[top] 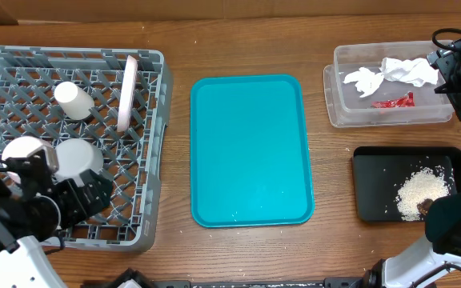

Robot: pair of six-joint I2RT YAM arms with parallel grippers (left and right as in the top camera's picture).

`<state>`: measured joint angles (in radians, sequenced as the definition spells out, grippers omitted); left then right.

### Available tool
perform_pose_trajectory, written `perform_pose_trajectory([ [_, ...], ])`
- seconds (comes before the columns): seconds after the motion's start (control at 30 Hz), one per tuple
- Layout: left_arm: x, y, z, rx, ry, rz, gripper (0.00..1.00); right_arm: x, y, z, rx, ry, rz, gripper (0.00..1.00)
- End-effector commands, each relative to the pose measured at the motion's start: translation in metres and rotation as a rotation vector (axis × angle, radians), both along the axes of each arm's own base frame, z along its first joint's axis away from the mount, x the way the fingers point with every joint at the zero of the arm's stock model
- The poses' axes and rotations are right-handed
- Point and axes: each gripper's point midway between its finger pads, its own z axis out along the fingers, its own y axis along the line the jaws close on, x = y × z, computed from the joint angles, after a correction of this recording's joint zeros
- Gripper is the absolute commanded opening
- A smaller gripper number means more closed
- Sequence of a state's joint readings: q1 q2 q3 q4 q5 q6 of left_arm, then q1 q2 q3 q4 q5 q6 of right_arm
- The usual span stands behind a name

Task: Sort waste into correct bins and load items into the dishwasher
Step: 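Open the left gripper and withdraw it from the rack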

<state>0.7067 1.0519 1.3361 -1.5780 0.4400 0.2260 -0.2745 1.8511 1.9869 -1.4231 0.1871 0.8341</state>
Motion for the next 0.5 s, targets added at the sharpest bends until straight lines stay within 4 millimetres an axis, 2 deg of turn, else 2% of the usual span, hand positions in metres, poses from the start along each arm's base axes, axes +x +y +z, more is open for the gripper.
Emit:
perform_pose_trajectory([
  [0.0, 0.004, -0.019, -0.012, 0.043, -0.141, -0.187, 1.00, -0.001, -0.002, 0.012, -0.015, -0.033, -0.004, 1.00],
  [0.1, 0.020, -0.033, -0.023, 0.066, -0.336, -0.277, 1.00, -0.001, -0.002, 0.012, -0.015, -0.034, -0.005, 1.00],
  [0.2, 0.027, -0.046, -0.031, 0.077, -0.489, -0.328, 1.00, -0.001, -0.002, 0.012, -0.015, -0.034, -0.005, 1.00],
  [0.33, 0.027, -0.056, -0.049, 0.138, -0.557, -0.387, 1.00, -0.001, -0.002, 0.012, -0.015, -0.034, -0.005, 1.00],
  [0.47, 0.032, -0.070, -0.047, 0.205, -0.620, -0.496, 1.00, -0.001, -0.002, 0.012, -0.015, -0.034, -0.005, 1.00],
])
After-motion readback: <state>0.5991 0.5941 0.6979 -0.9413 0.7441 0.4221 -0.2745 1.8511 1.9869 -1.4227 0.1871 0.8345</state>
